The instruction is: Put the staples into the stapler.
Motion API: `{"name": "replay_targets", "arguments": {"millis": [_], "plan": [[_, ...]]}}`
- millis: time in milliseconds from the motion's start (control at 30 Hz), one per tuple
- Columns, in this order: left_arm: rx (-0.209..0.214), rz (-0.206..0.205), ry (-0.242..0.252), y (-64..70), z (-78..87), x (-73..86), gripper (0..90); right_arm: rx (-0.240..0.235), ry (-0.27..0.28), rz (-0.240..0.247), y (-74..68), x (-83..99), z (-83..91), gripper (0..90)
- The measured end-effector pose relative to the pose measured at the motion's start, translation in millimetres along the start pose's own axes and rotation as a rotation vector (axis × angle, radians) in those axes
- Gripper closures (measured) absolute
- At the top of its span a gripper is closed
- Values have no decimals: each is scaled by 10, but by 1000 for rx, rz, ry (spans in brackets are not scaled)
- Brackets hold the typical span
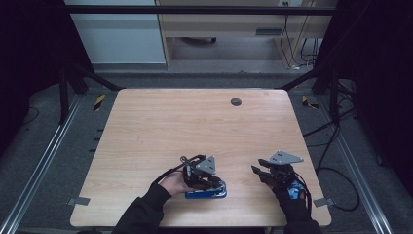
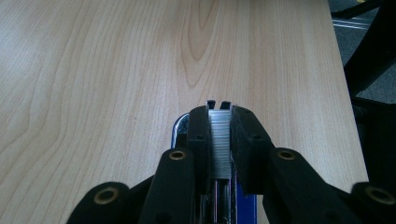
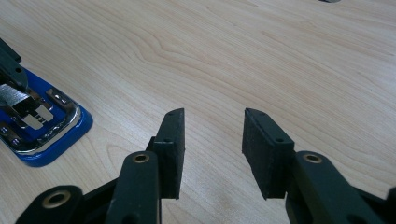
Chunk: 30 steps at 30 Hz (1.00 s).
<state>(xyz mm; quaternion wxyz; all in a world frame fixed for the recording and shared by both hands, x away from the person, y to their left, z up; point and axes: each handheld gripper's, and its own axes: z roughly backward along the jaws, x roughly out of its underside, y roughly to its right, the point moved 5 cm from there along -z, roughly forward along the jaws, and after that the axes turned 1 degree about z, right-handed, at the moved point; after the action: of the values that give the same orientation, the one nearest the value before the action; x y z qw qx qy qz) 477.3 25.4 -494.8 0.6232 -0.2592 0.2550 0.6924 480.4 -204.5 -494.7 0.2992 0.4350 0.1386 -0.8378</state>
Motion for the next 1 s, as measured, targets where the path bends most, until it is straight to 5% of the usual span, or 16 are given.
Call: {"name": "replay_targets", "arguments": {"millis": [333, 1000], "plan": [[-16, 31, 7, -17, 36, -8, 628, -1, 0, 0, -1, 0, -1, 594], [-15, 119, 5, -6, 31, 61, 701, -1, 0, 5, 0, -1, -2, 596]]}}
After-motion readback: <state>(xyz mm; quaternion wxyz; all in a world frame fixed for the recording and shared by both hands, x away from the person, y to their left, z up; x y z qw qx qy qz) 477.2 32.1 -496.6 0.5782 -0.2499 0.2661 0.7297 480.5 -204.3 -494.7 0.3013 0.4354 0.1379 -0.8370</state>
